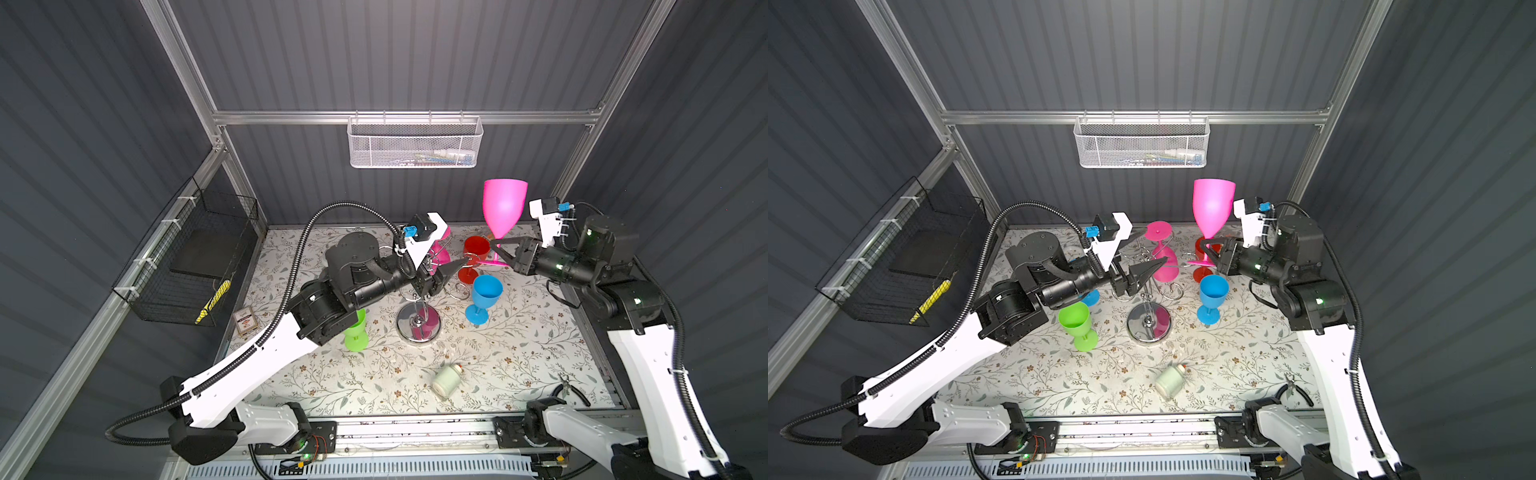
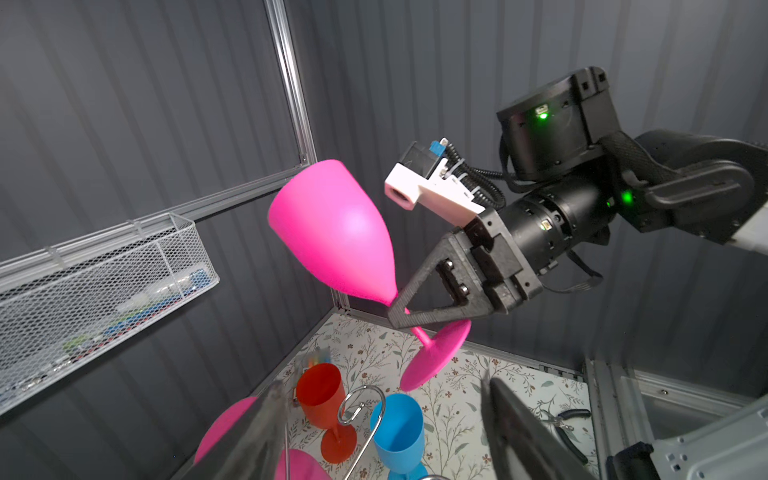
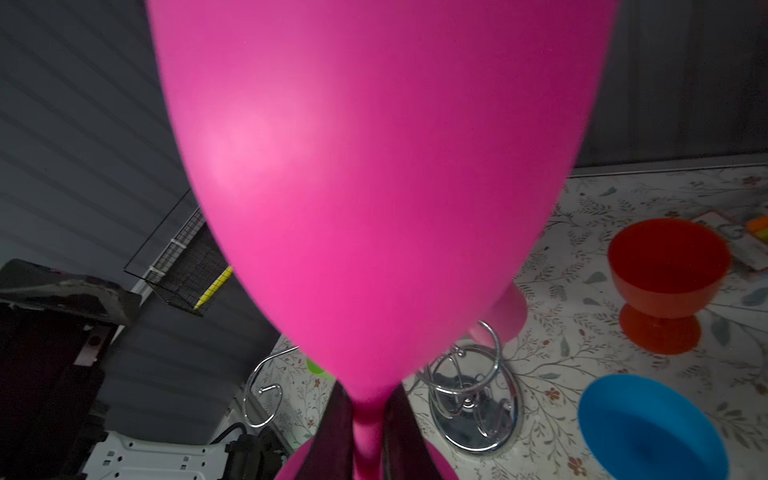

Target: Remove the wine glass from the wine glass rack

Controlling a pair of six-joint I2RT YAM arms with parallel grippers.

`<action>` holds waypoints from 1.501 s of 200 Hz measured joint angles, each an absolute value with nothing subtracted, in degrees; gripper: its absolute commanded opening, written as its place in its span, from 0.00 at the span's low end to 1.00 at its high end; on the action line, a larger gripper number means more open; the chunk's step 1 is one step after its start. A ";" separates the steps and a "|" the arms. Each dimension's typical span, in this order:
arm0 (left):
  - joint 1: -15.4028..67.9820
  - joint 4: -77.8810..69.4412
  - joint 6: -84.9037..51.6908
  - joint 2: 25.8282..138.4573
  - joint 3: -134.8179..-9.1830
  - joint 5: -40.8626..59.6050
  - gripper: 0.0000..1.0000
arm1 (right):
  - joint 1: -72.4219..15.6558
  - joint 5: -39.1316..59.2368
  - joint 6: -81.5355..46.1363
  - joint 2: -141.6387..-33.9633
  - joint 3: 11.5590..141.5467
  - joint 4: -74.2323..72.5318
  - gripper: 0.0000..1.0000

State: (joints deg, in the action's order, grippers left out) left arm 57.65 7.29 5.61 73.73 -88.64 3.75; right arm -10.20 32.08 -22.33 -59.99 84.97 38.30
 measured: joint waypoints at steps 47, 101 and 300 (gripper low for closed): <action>47.81 10.52 -8.43 77.30 -94.54 10.24 0.78 | -10.20 20.82 -10.39 -53.19 82.56 38.52 0.00; 43.07 15.97 -20.23 83.29 -101.73 21.17 0.81 | -11.16 10.17 6.13 -47.83 77.14 37.87 0.00; 43.07 29.52 -27.16 89.89 -108.57 31.16 0.57 | -36.60 -14.20 50.59 -45.41 63.26 20.82 0.00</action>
